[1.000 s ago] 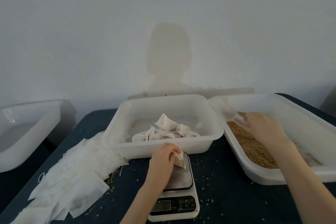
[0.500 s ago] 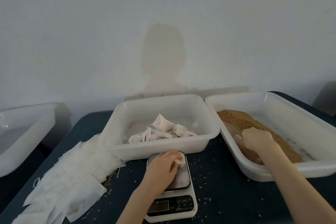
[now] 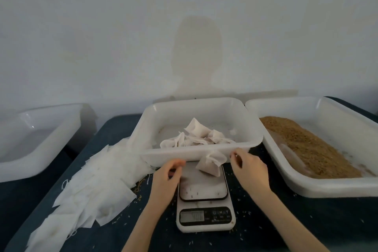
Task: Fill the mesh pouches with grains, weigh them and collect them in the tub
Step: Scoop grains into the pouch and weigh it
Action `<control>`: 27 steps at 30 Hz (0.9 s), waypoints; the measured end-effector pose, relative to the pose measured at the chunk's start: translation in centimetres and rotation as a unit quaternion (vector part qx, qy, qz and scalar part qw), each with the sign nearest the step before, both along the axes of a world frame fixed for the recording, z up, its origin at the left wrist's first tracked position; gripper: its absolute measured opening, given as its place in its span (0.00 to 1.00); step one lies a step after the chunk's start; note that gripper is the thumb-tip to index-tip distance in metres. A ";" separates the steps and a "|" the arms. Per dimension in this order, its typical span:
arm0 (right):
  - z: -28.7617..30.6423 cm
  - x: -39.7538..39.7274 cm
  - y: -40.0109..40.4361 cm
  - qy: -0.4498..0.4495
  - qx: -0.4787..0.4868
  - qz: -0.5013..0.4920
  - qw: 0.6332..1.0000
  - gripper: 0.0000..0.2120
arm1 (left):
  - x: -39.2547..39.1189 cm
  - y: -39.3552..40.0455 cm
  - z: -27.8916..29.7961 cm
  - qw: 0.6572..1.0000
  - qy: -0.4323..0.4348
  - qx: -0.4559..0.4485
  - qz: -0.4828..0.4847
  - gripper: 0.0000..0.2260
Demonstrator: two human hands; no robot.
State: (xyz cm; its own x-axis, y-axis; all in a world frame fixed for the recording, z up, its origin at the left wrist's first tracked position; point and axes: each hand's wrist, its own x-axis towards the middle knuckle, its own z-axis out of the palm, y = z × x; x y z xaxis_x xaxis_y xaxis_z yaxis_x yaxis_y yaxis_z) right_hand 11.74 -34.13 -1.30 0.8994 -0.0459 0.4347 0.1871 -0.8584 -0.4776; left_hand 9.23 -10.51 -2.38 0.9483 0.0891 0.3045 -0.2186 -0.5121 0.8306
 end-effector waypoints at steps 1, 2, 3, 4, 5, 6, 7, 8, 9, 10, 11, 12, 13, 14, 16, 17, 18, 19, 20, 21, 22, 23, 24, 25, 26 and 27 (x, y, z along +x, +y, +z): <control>-0.8 0.0 0.1 -0.001 0.021 -0.007 1.000 0.12 | 0.0 0.3 -0.4 1.000 -0.001 -0.011 0.024 0.09; -1.4 0.0 0.1 -0.002 0.037 -0.011 0.999 0.13 | 0.0 0.4 -0.8 0.999 -0.005 -0.018 0.045 0.10; -1.9 0.0 0.1 0.002 0.044 -0.010 0.999 0.14 | 0.0 0.6 -1.2 0.998 -0.007 -0.027 0.064 0.11; -2.2 0.0 0.0 0.007 0.046 -0.009 0.999 0.13 | 0.1 0.7 -1.6 0.996 -0.005 -0.039 0.081 0.12; -2.4 0.2 -0.1 0.010 0.049 -0.008 0.999 0.13 | 0.2 0.9 -1.9 0.994 0.002 -0.050 0.094 0.12; -2.5 0.3 -0.2 0.014 0.055 -0.007 0.998 0.13 | 0.3 1.0 -2.1 0.993 0.012 -0.058 0.103 0.12; -2.5 0.5 -0.4 0.021 0.064 -0.006 0.998 0.13 | 0.4 1.2 -2.3 0.992 0.019 -0.061 0.111 0.11; -2.6 0.6 -0.5 0.031 0.073 -0.002 0.997 0.12 | 0.5 1.4 -2.4 0.991 0.022 -0.061 0.120 0.11; -2.8 0.7 -0.5 0.040 0.082 0.003 0.996 0.12 | 0.6 1.5 -2.5 0.990 0.021 -0.057 0.129 0.11; -2.9 0.8 -0.6 0.046 0.089 0.008 0.995 0.12 | 0.6 1.6 -2.6 0.989 0.019 -0.051 0.138 0.11; -3.1 0.8 -0.6 0.051 0.096 0.014 0.994 0.11 | 0.6 1.6 -2.7 0.988 0.017 -0.045 0.145 0.11; -3.2 0.8 -0.6 0.055 0.103 0.018 0.993 0.11 | 0.6 1.6 -2.8 0.988 0.016 -0.039 0.147 0.11; -3.2 0.9 -0.7 0.059 0.108 0.022 0.992 0.10 | 0.6 1.6 -2.9 0.989 0.017 -0.031 0.147 0.12; -3.3 1.0 -0.7 0.062 0.111 0.024 0.992 0.10 | 0.5 1.6 -2.9 0.989 0.019 -0.022 0.145 0.12; -3.3 1.0 -0.7 0.074 0.114 0.026 0.990 0.10 | 0.6 1.6 -3.1 0.990 0.022 -0.006 0.140 0.11; -3.3 1.1 -0.7 0.080 0.117 0.026 0.990 0.10 | 0.6 1.6 -3.1 0.990 0.023 -0.001 0.139 0.11; -3.3 1.1 -0.8 0.084 0.120 0.026 0.989 0.10 | 0.6 1.6 -3.2 0.990 0.024 0.000 0.139 0.11; -3.4 1.1 -0.8 0.086 0.125 0.026 0.988 0.10 | 0.7 1.7 -3.2 0.990 0.026 -0.001 0.140 0.11; -3.4 1.1 -0.8 0.086 0.130 0.026 0.987 0.10 | 0.7 1.7 -3.2 0.990 0.027 -0.003 0.142 0.11; -3.3 1.1 -0.8 0.087 0.135 0.025 0.987 0.10 | 0.8 1.7 -3.1 0.989 0.028 -0.003 0.144 0.11; -3.3 1.1 -0.8 0.088 0.140 0.025 0.986 0.10 | 0.8 1.7 -3.1 0.989 0.030 -0.003 0.145 0.11; -3.3 1.1 -0.8 0.090 0.143 0.025 0.985 0.10 | 0.8 1.7 -3.1 0.989 0.031 -0.001 0.146 0.11; -3.3 1.1 -0.8 0.091 0.144 0.025 0.985 0.10 | 0.9 1.7 -3.1 0.989 0.033 0.002 0.145 0.10; -3.3 1.1 -0.8 0.092 0.145 0.026 0.985 0.10 | 0.9 1.7 -3.2 0.989 0.033 0.004 0.144 0.10; -3.4 1.1 -0.9 0.092 0.146 0.027 0.985 0.11 | 0.9 1.7 -3.3 0.989 0.033 0.003 0.143 0.10; -3.4 1.0 -0.9 0.090 0.147 0.029 0.985 0.11 | 0.9 1.7 -3.3 0.989 0.032 0.002 0.142 0.10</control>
